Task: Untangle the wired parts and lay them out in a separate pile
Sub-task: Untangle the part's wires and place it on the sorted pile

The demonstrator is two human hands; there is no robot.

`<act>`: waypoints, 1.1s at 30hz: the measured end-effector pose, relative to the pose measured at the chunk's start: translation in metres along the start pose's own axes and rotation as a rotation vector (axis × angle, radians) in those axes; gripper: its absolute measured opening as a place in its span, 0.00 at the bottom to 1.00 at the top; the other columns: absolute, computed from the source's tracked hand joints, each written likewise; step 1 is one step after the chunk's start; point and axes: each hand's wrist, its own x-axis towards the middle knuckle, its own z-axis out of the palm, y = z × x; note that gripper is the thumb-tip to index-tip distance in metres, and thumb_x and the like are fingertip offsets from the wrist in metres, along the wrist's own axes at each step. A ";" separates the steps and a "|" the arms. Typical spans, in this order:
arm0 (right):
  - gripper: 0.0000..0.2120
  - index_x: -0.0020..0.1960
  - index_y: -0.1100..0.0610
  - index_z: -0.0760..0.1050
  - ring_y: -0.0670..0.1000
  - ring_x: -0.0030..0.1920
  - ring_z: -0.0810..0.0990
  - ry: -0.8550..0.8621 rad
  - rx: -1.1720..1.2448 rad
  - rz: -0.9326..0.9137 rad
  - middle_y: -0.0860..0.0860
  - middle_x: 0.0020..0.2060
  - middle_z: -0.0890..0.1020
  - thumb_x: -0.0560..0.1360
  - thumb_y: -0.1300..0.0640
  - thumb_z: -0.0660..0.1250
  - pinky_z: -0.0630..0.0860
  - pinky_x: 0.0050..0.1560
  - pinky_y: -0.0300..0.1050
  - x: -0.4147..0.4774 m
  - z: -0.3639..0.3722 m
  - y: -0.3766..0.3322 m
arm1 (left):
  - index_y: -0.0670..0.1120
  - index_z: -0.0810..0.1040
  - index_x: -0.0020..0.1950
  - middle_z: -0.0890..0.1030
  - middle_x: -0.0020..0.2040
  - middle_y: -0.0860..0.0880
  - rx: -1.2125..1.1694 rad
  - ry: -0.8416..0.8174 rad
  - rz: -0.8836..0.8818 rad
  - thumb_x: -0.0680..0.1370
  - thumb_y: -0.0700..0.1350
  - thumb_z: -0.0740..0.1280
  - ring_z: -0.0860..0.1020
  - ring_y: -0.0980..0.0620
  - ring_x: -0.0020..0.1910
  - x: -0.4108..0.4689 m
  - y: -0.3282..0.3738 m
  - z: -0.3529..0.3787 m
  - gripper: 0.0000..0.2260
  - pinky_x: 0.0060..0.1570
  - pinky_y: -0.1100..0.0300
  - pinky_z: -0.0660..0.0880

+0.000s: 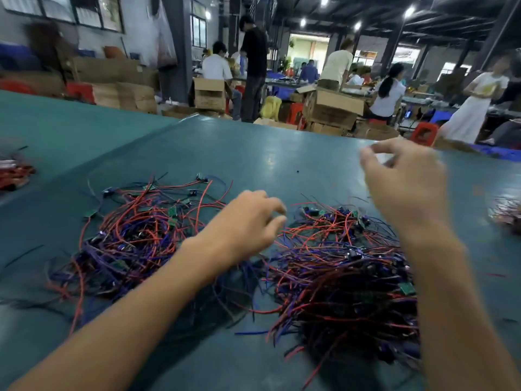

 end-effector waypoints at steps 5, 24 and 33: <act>0.12 0.59 0.53 0.75 0.60 0.54 0.81 -0.503 -0.306 -0.289 0.55 0.52 0.83 0.77 0.53 0.63 0.75 0.47 0.50 -0.079 0.097 -0.001 | 0.50 0.78 0.67 0.77 0.61 0.41 0.416 -0.328 -0.337 0.81 0.59 0.63 0.73 0.39 0.62 -0.032 -0.074 -0.016 0.19 0.64 0.49 0.71; 0.10 0.48 0.59 0.82 0.61 0.46 0.79 -0.374 -0.315 -0.425 0.57 0.45 0.83 0.75 0.55 0.65 0.74 0.46 0.52 -0.121 0.134 0.038 | 0.41 0.79 0.60 0.76 0.53 0.42 0.370 0.414 -0.082 0.76 0.39 0.72 0.74 0.40 0.51 -0.083 -0.064 -0.020 0.13 0.49 0.45 0.74; 0.13 0.54 0.57 0.82 0.58 0.51 0.77 -0.384 -0.314 -0.418 0.54 0.51 0.83 0.77 0.53 0.61 0.72 0.51 0.51 -0.121 0.135 0.040 | 0.49 0.80 0.57 0.83 0.55 0.46 0.526 -0.187 -0.614 0.79 0.49 0.63 0.76 0.41 0.58 -0.068 -0.095 -0.047 0.10 0.58 0.45 0.70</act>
